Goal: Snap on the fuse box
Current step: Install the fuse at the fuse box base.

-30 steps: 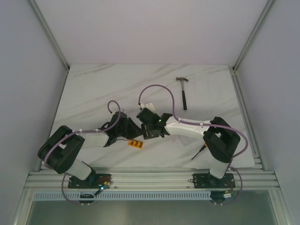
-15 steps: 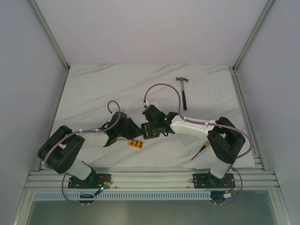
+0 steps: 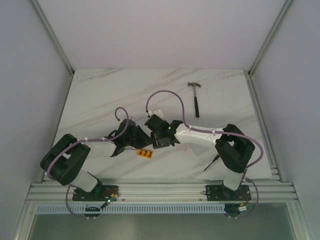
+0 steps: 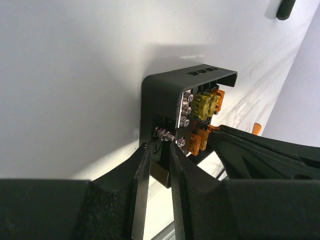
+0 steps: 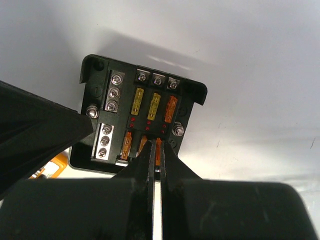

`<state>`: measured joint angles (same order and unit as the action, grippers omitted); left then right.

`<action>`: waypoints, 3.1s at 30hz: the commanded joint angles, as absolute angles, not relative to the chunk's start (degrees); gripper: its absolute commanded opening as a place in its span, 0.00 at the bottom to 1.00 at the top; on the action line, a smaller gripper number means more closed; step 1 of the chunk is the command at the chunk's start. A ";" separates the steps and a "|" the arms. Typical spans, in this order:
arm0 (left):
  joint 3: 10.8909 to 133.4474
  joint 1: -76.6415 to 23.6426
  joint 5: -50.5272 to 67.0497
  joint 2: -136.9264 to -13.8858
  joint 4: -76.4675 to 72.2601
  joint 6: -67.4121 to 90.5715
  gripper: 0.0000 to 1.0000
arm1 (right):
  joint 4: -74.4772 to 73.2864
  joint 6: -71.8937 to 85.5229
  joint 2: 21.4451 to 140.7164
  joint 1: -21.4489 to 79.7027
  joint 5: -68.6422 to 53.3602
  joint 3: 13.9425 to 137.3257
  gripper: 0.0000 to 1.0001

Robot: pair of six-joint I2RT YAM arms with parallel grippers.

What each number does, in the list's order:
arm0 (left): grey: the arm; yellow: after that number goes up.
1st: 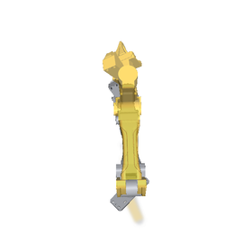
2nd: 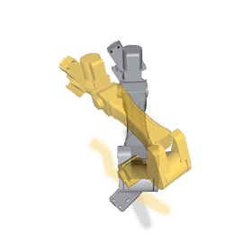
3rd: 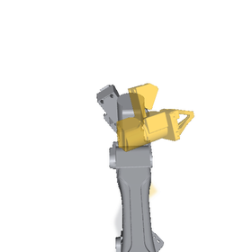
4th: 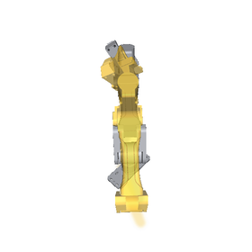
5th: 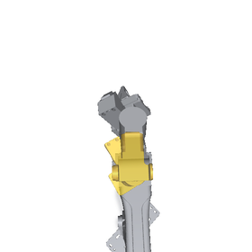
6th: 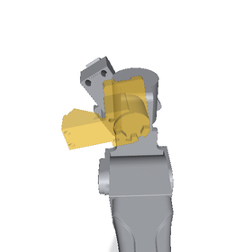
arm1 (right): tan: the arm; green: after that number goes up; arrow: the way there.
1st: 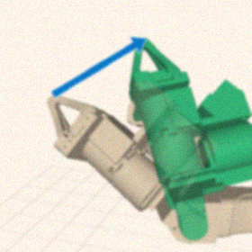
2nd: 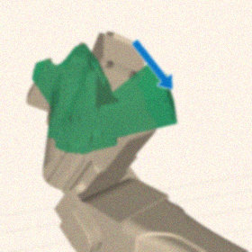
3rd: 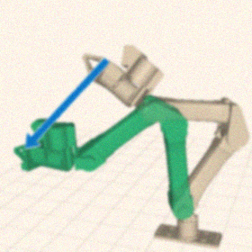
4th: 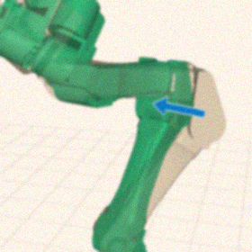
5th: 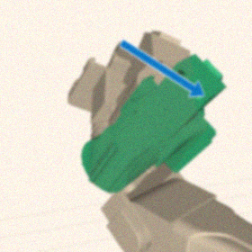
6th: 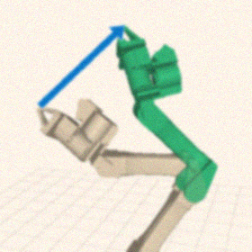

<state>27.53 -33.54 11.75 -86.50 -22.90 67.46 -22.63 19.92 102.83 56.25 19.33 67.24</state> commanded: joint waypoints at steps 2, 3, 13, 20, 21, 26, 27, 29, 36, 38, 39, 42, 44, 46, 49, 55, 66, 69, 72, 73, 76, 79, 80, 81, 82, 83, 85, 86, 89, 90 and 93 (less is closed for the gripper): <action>27.19 -33.97 11.07 -84.95 -22.18 68.16 0.31 | -31.05 26.05 111.80 57.56 14.84 62.31 0.00; 27.01 -33.91 10.95 -84.77 -22.19 68.20 0.31 | -31.17 26.56 111.15 57.39 15.14 62.01 0.00; 26.22 -34.01 10.23 -83.40 -22.18 68.47 0.32 | -31.21 28.81 104.40 57.04 12.86 64.80 0.15; 26.19 -34.17 10.12 -83.52 -22.24 68.38 0.32 | -31.29 29.44 103.03 56.24 13.43 64.12 0.23; 26.19 -34.19 10.11 -83.63 -22.23 68.38 0.32 | -31.17 29.32 102.87 56.14 13.44 64.06 0.23; 26.42 -34.28 10.25 -83.81 -22.24 68.38 0.32 | -29.98 28.51 102.29 55.87 12.87 64.98 0.27; 26.45 -34.29 10.25 -83.81 -22.23 68.30 0.32 | -29.88 28.32 102.16 55.82 12.76 65.42 0.29; 26.55 -34.36 10.20 -83.88 -22.21 68.33 0.32 | -29.95 28.02 102.08 55.81 12.62 66.21 0.33; 26.81 -34.39 10.56 -84.45 -22.10 68.03 0.32 | -29.84 28.31 100.11 54.86 11.23 67.21 0.37; 26.81 -34.36 10.62 -84.51 -22.06 68.03 0.32 | -29.86 28.59 99.26 54.42 10.24 67.41 0.37; 26.85 -34.36 10.65 -84.59 -22.04 68.08 0.32 | -29.87 28.69 98.88 54.27 9.93 67.59 0.38; 26.86 -34.36 10.62 -84.69 -22.02 67.99 0.32 | -30.12 29.32 98.15 53.99 9.57 68.42 0.39; 26.81 -34.37 10.67 -84.68 -21.97 67.94 0.32 | -30.48 29.89 98.25 53.80 9.64 68.84 0.39; 26.81 -34.37 10.65 -84.77 -21.83 67.94 0.32 | -30.93 30.49 98.56 53.70 10.01 69.09 0.40; 26.76 -34.35 10.63 -84.89 -21.80 67.94 0.32 | -31.04 31.72 98.59 53.65 10.74 69.77 0.40; 27.07 -34.58 10.90 -85.35 -21.17 67.80 0.33 | -31.52 34.77 99.00 53.53 12.11 71.28 0.37; 28.26 -35.33 11.26 -86.57 -19.11 66.63 0.36 | -33.33 39.20 100.93 52.91 13.07 71.52 0.25; 28.28 -35.36 11.24 -86.53 -18.47 66.48 0.37 | -33.95 39.37 101.26 52.91 13.32 71.90 0.24; 28.30 -35.39 10.99 -86.28 -17.99 66.34 0.37 | -34.63 39.62 100.92 52.93 14.40 71.84 0.24; 28.32 -35.44 10.97 -86.22 -17.85 66.23 0.38 | -34.77 39.66 100.89 52.91 14.68 71.74 0.25; 28.41 -35.57 11.05 -86.35 -17.78 66.11 0.38 | -34.77 39.56 101.17 52.74 14.62 71.55 0.25; 28.37 -35.69 11.11 -86.39 -17.64 66.12 0.38 | -34.67 39.46 101.75 52.69 14.10 71.54 0.24; 28.40 -35.76 11.08 -86.40 -17.64 66.14 0.38 | -34.30 39.46 101.89 52.73 13.86 71.48 0.23; 28.41 -35.77 11.10 -86.39 -17.59 66.10 0.39 | -33.98 39.46 101.95 52.71 13.56 71.46 0.22; 28.38 -35.84 11.10 -86.37 -17.57 66.02 0.39 | -33.75 39.44 102.00 52.73 13.35 71.46 0.21; 28.43 -35.86 11.14 -86.45 -17.51 66.06 0.39 | -33.63 39.38 102.12 52.70 13.11 71.46 0.20; 28.54 -35.98 11.29 -86.61 -17.49 66.01 0.38 | -33.39 39.30 102.42 52.71 12.58 71.41 0.19; 28.55 -35.97 11.28 -86.72 -17.45 66.01 0.39 | -33.30 39.29 102.67 52.73 12.31 71.45 0.17; 28.64 -36.11 11.29 -86.90 -17.49 65.92 0.39 | -32.89 39.20 102.97 52.73 11.57 71.28 0.16; 28.72 -36.12 11.28 -86.88 -17.49 65.96 0.39 | -32.71 39.20 103.07 52.73 11.34 71.28 0.16; 28.74 -36.21 11.33 -87.01 -17.45 65.96 0.39 | -32.56 39.07 103.49 52.73 10.50 71.28 0.15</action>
<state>28.36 -35.40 10.72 -85.45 -21.30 67.00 -32.25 38.37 101.38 52.86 11.66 70.35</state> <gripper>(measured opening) 0.385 0.160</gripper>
